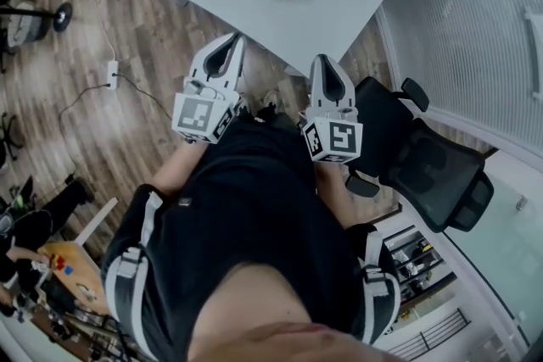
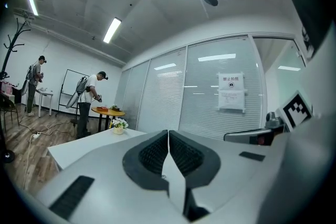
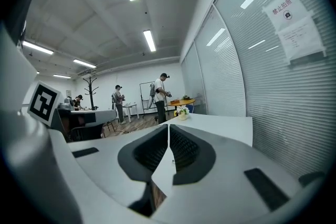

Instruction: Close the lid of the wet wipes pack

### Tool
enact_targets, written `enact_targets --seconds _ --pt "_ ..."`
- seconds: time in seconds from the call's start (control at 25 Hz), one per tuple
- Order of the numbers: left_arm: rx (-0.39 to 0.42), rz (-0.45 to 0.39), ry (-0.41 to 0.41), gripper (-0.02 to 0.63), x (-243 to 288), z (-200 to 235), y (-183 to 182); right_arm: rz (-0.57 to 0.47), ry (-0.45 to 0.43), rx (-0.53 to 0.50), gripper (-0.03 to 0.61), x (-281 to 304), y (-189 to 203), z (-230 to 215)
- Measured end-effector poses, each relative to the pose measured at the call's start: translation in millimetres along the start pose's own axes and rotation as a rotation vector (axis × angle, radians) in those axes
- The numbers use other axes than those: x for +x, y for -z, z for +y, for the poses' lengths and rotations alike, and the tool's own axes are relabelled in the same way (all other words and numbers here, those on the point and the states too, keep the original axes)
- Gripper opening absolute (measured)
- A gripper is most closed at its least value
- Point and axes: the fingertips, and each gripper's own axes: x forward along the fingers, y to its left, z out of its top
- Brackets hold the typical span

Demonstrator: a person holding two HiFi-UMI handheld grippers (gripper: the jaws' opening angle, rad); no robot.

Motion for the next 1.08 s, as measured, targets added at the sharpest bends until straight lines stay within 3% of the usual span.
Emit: enact_targets --seconds 1.08 --pt "0.025 -0.022 -0.022 0.025 4 6 -2 -0.010 -0.011 -0.010 0.023 13 -5 -2"
